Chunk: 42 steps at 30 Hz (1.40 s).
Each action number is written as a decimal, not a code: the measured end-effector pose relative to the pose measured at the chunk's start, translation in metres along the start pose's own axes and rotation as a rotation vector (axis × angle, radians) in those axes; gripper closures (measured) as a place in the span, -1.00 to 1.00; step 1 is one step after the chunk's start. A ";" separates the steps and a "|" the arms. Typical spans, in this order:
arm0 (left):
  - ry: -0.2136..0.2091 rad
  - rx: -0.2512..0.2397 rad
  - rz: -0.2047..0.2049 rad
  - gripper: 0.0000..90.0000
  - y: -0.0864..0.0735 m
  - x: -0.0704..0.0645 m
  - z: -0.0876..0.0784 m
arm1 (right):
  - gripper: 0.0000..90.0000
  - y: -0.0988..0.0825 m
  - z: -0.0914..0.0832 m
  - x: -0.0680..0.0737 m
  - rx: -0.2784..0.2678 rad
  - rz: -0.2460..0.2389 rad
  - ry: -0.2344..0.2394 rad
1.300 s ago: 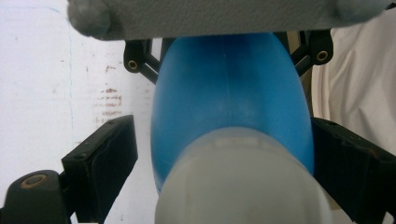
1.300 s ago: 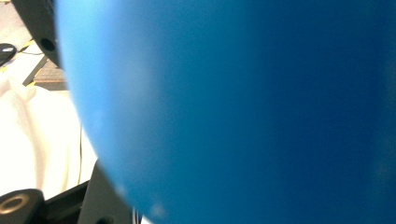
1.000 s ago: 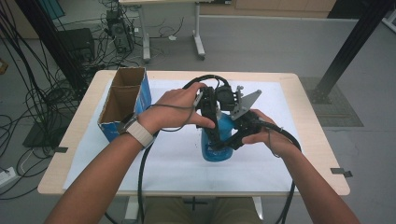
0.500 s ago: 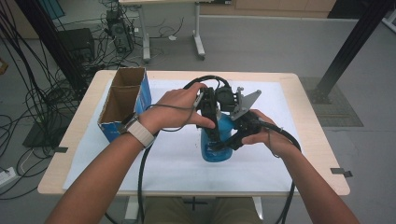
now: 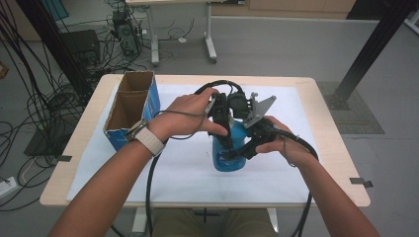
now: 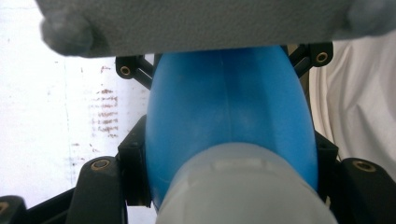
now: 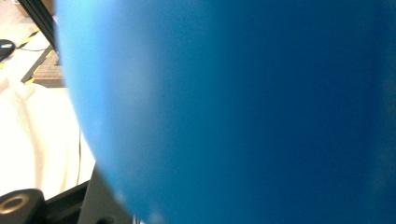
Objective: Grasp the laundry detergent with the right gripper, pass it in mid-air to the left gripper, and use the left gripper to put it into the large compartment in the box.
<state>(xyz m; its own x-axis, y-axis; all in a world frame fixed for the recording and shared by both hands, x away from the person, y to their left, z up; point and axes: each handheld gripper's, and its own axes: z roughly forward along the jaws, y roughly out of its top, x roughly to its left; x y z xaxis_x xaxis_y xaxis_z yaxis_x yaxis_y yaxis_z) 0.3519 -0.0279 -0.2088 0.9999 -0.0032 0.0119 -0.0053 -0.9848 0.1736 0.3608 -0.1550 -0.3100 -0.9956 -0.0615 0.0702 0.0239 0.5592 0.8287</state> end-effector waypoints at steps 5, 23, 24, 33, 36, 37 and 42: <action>0.005 0.005 0.000 -0.17 0.000 -0.001 0.001 | -0.02 0.000 0.001 0.000 -0.003 -0.009 0.000; -0.002 -0.003 -0.015 -0.16 -0.005 0.001 0.004 | -0.02 -0.001 0.006 -0.002 0.004 -0.005 0.009; -0.003 -0.003 -0.016 -0.16 -0.005 0.001 0.004 | -0.03 -0.001 0.006 -0.002 0.005 -0.005 0.007; -0.004 -0.001 -0.015 -0.16 -0.005 0.000 0.003 | -0.03 -0.001 0.006 -0.001 0.004 -0.006 0.009; -0.004 -0.002 -0.016 -0.16 -0.005 0.001 0.003 | -0.03 -0.001 0.005 -0.001 0.003 -0.004 0.007; -0.003 -0.004 -0.015 -0.16 -0.005 0.001 0.003 | -0.03 -0.001 0.005 -0.001 0.002 -0.005 0.007; -0.004 -0.004 -0.018 -0.16 -0.005 0.000 0.002 | -0.03 0.000 0.005 -0.001 0.000 -0.006 0.008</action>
<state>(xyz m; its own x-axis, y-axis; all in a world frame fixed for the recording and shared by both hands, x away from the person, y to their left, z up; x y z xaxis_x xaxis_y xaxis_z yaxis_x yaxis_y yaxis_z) 0.3522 -0.0232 -0.2115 0.9999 0.0140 0.0049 0.0129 -0.9840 0.1778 0.3611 -0.1504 -0.3128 -0.9950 -0.0721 0.0697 0.0175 0.5591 0.8289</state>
